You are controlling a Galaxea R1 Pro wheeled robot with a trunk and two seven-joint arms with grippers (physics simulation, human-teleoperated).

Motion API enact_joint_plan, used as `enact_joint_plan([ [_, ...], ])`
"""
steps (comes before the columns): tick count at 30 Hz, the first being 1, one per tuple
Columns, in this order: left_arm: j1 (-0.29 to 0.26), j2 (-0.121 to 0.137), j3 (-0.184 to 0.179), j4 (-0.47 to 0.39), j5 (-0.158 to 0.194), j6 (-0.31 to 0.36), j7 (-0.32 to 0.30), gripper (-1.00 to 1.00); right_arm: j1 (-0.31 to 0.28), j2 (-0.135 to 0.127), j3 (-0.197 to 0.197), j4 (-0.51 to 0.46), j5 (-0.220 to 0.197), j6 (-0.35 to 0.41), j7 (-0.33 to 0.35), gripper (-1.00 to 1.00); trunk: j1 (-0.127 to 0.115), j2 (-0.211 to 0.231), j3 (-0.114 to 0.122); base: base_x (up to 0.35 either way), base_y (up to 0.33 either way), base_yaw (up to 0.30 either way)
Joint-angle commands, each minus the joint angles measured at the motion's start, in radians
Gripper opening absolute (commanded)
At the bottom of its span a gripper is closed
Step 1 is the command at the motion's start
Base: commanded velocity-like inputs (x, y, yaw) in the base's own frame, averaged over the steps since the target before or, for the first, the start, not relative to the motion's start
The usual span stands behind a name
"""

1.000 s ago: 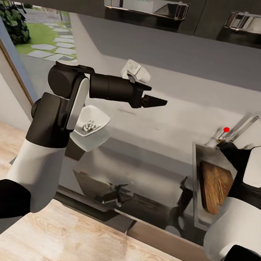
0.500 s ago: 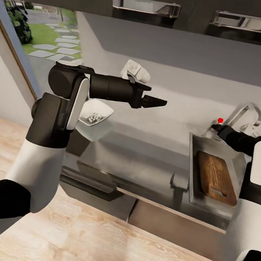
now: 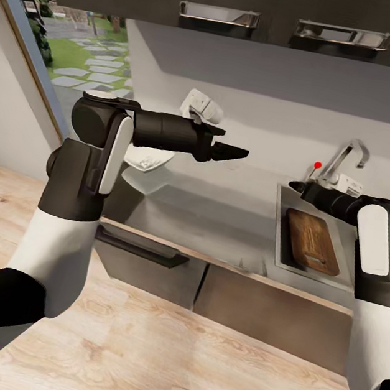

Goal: In the kitchen, take the Vidalia onion out of the sink, dice it on the chopping board with the paring knife, put the diced onion into the bowl on the countertop, then place both the paring knife and the chopping board into the sink.

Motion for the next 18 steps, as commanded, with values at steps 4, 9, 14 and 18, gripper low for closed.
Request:
enact_joint_plan([
  [4, 0.005, 0.049, 0.002, -0.001, -0.005, 0.007, -0.007, 1.00, -0.001, -0.001, 0.003, -0.001, -0.009, 0.003, -0.009, 1.00, 0.000, -0.002, 0.005, -0.331, 0.000, 0.000],
  [9, 0.013, 0.135, 0.002, -0.001, -0.005, 0.008, -0.010, 1.00, -0.001, -0.001, 0.003, -0.001, -0.005, 0.003, -0.009, 1.00, 0.000, -0.002, 0.013, -0.331, 0.000, 0.000],
  [14, 0.031, 0.243, 0.004, -0.001, -0.005, 0.010, -0.009, 1.00, -0.001, -0.003, 0.013, 0.000, 0.020, 0.003, -0.012, 1.00, 0.000, -0.002, 0.020, -0.321, 0.000, 0.000],
  [18, 0.066, 0.294, 0.004, 0.019, -0.005, 0.010, -0.006, 1.00, 0.005, -0.004, 0.016, 0.000, 0.127, 0.003, -0.013, 1.00, 0.000, -0.002, 0.026, -0.103, 0.000, 0.000],
])
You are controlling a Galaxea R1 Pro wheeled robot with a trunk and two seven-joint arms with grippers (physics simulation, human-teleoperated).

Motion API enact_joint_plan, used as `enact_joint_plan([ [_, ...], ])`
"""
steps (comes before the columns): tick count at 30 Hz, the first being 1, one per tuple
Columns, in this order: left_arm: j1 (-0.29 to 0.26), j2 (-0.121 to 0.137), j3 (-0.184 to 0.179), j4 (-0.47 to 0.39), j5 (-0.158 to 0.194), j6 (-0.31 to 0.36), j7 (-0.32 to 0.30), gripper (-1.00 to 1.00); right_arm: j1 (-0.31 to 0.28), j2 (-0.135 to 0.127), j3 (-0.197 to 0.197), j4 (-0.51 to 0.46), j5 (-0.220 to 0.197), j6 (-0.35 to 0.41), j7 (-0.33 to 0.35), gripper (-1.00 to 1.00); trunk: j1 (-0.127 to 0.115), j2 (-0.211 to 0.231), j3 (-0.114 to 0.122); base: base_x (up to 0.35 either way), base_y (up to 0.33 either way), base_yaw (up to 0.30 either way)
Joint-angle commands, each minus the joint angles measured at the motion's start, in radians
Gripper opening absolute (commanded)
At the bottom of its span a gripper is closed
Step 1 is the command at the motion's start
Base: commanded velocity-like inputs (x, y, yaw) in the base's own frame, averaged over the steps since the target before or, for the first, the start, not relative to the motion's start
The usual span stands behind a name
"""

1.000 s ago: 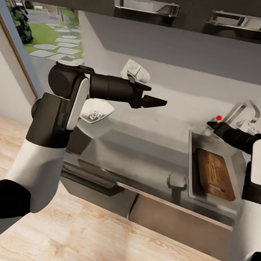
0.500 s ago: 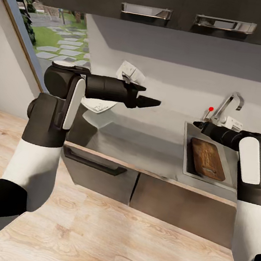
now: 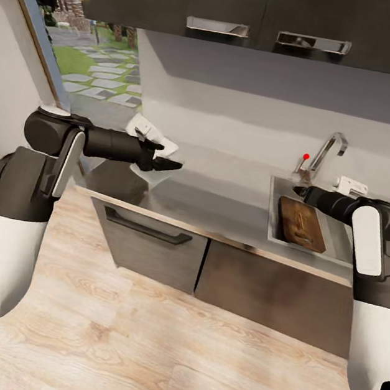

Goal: In the kitchen, take the Vidalia onion out of the sink, dice it on the chopping board with the paring knife, put the diced onion into the bowl on the countertop, then place both the paring knife and the chopping board into the sink.

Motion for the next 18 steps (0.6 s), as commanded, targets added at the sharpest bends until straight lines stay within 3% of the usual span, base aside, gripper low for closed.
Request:
enact_joint_plan([
  [1, 0.006, 0.003, 0.000, 0.003, -0.004, 0.006, -0.006, 1.00, 0.002, 0.000, 0.000, -0.001, 0.003, 0.003, -0.009, 1.00, 0.000, -0.002, 0.000, -0.041, 0.000, 0.000],
  [3, 0.030, 0.011, 0.000, 0.009, -0.004, 0.006, 0.000, 1.00, 0.015, 0.000, 0.001, -0.001, 0.037, 0.002, -0.009, 1.00, 0.000, -0.002, 0.003, -0.021, 0.000, 0.000],
  [4, 0.063, 0.032, 0.001, 0.009, -0.004, 0.006, 0.004, 1.00, 0.039, 0.000, 0.002, -0.001, 0.054, 0.001, -0.009, 1.00, 0.000, -0.002, 0.005, -0.005, 0.000, 0.000],
  [7, 0.116, 0.069, 0.001, 0.002, -0.004, 0.006, 0.005, 1.00, 0.074, 0.000, 0.002, -0.001, 0.062, -0.002, -0.008, 1.00, 0.000, -0.002, 0.009, -0.002, 0.000, 0.000],
  [10, 0.171, 0.086, 0.008, -0.020, -0.005, 0.003, 0.012, 1.00, 0.109, 0.000, 0.003, -0.001, 0.063, -0.006, -0.008, 1.00, 0.000, -0.002, 0.014, 0.000, 0.000, 0.000],
  [14, 0.278, 0.097, 0.060, -0.067, -0.006, -0.001, 0.067, 1.00, 0.202, 0.000, 0.007, -0.001, 0.064, -0.036, -0.007, 1.00, 0.000, -0.002, 0.021, 0.000, 0.000, 0.000],
  [18, 0.367, 0.099, 0.106, -0.077, -0.006, -0.032, 0.106, 1.00, 0.288, 0.000, 0.013, -0.001, 0.065, -0.139, -0.004, 1.00, 0.000, -0.002, 0.027, 0.000, 0.000, 0.000],
])
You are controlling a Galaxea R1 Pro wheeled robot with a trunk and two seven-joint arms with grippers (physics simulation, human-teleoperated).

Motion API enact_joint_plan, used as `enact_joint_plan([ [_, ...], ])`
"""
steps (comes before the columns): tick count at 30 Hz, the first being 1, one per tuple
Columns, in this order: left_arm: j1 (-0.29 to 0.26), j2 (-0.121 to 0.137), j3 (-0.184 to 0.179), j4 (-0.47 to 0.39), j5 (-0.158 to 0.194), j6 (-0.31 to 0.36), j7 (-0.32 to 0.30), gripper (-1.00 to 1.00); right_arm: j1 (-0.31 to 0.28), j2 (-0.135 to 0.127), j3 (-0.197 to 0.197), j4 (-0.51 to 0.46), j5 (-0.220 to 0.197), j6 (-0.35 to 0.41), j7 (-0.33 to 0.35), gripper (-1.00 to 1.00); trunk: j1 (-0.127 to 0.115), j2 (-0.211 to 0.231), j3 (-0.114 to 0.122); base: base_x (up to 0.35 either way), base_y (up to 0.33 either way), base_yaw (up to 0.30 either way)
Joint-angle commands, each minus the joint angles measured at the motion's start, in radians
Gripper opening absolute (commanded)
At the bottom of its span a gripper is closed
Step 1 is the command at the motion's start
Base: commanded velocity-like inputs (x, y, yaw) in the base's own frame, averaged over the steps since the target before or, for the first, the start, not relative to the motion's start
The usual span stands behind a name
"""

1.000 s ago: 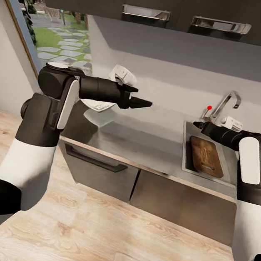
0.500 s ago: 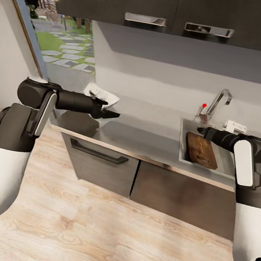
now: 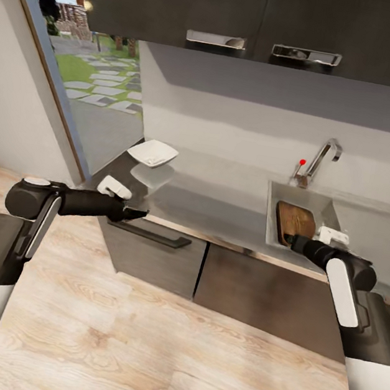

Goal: In the kitchen, take the Vidalia onion out of the sink, dice it on the chopping board with the paring knife, put the diced onion into the bowl on the countertop, then place both the paring knife and the chopping board into the sink.

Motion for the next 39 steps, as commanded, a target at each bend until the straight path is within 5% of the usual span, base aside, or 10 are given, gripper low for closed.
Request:
enact_joint_plan([
  [1, 0.026, 0.000, 0.022, -0.001, -0.004, -0.021, -0.002, 1.00, 0.019, 0.000, 0.001, -0.001, -0.010, -0.029, -0.009, 1.00, 0.001, -0.002, 0.000, 0.000, 0.000, 0.000],
  [2, 0.037, 0.000, 0.037, -0.002, -0.004, -0.038, 0.000, 1.00, 0.027, 0.000, 0.001, -0.001, -0.010, -0.042, -0.009, 1.00, 0.001, -0.002, 0.002, 0.000, 0.000, 0.000],
  [3, 0.086, -0.002, 0.139, -0.003, -0.004, -0.128, 0.004, 1.00, 0.067, 0.000, 0.009, -0.001, -0.010, -0.084, -0.007, 1.00, 0.001, -0.002, 0.003, 0.000, 0.000, 0.000],
  [7, 0.152, -0.003, 0.197, -0.001, -0.004, -0.164, 0.005, 1.00, 0.122, 0.000, 0.017, -0.001, 0.013, -0.132, -0.006, 1.00, 0.001, -0.002, 0.010, 0.000, 0.000, 0.000],
  [9, 0.232, -0.008, 0.239, 0.010, -0.004, -0.211, 0.009, 1.00, 0.180, 0.000, 0.021, -0.001, 0.093, -0.217, 0.032, 1.00, 0.001, -0.002, 0.013, 0.000, 0.000, 0.000],
  [16, 0.322, -0.010, 0.259, 0.105, -0.004, -0.342, 0.031, 1.00, 0.256, 0.000, 0.022, 0.006, 0.164, -0.305, 0.134, 1.00, 0.001, -0.002, 0.024, 0.000, 0.000, 0.000],
  [29, 0.330, -0.023, 0.289, 0.412, -0.004, -0.566, 0.045, 1.00, 0.350, 0.000, 0.022, 0.048, 0.170, -0.472, 0.143, 1.00, 0.001, -0.002, 0.045, 0.000, 0.000, 0.000],
  [34, 0.330, -0.030, 0.289, 0.607, -0.004, -0.687, 0.091, 1.00, 0.366, 0.000, 0.022, 0.173, 0.170, -0.531, 0.144, 1.00, 0.001, -0.002, 0.054, 0.000, 0.000, 0.000],
  [35, 0.330, -0.032, 0.289, 0.712, -0.004, -0.751, 0.133, 1.00, 0.367, 0.000, 0.025, 0.271, 0.170, -0.582, 0.145, 1.00, 0.001, -0.002, 0.055, 0.000, 0.000, 0.000],
  [39, 0.329, -0.038, 0.288, 0.877, -0.003, -0.835, 0.194, 1.00, 0.369, 0.000, 0.086, 0.471, 0.170, -0.683, 0.145, 1.00, 0.001, -0.002, 0.062, 0.000, 0.000, 0.000],
])
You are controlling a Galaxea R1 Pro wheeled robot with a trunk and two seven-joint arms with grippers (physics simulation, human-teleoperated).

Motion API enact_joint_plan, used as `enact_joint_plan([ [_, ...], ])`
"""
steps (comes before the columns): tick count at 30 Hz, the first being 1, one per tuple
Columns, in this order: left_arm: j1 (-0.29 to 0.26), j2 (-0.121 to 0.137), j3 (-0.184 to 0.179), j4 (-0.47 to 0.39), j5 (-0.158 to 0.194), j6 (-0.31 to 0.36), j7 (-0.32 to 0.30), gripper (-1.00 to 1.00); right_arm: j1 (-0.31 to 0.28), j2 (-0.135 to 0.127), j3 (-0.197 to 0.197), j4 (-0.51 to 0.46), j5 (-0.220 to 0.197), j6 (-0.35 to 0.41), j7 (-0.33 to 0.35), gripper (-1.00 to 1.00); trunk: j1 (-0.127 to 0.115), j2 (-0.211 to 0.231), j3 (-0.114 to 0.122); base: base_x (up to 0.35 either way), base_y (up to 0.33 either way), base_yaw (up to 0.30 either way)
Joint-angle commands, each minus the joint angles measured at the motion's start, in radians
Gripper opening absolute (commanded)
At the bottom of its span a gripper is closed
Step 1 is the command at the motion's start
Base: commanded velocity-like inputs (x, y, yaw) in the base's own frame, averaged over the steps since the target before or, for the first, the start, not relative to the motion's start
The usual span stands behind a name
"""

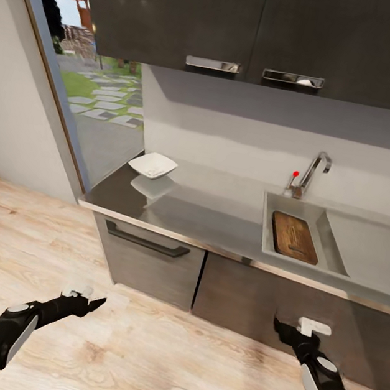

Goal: In the kitchen, take the Vidalia onion out of the sink, dice it on the chopping board with the paring knife, put the diced onion into the bowl on the countertop, then place both the paring knife and the chopping board into the sink.

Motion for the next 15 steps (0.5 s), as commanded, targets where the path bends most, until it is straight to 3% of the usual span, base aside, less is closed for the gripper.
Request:
enact_joint_plan([
  [1, -0.001, -0.002, 0.005, 0.023, -0.004, -0.001, -0.001, 1.00, -0.001, -0.002, 0.019, 0.032, -0.009, -0.013, -0.010, 1.00, 0.001, -0.002, 0.000, 0.000, 0.000, 0.000],
  [5, -0.001, -0.004, 0.006, 0.167, -0.004, -0.039, 0.018, 1.00, -0.001, -0.001, 0.087, 0.240, -0.009, -0.118, -0.009, 1.00, 0.001, -0.002, 0.006, 0.000, 0.000, 0.000],
  [8, -0.001, 0.000, 0.008, 0.302, -0.004, -0.073, 0.072, 1.00, -0.001, 0.000, 0.142, 0.421, -0.009, -0.219, -0.010, 1.00, 0.001, -0.002, 0.011, 0.000, 0.000, 0.000],
  [9, -0.001, 0.006, 0.008, 0.483, -0.004, -0.137, 0.234, 1.00, -0.001, 0.003, 0.189, 0.634, -0.009, -0.319, -0.011, 1.00, 0.001, -0.002, 0.012, 0.000, 0.000, 0.000],
  [12, 0.002, 0.008, 0.007, 0.618, -0.004, -0.190, 0.388, 1.00, -0.001, 0.004, 0.206, 0.787, -0.009, -0.390, -0.012, 1.00, 0.001, -0.002, 0.016, 0.000, 0.000, 0.000],
  [15, 0.034, 0.008, 0.005, 0.652, -0.004, -0.180, 0.475, 1.00, -0.001, 0.004, 0.211, 0.912, -0.009, -0.424, -0.012, 1.00, 0.001, -0.002, 0.021, 0.000, 0.000, 0.000],
])
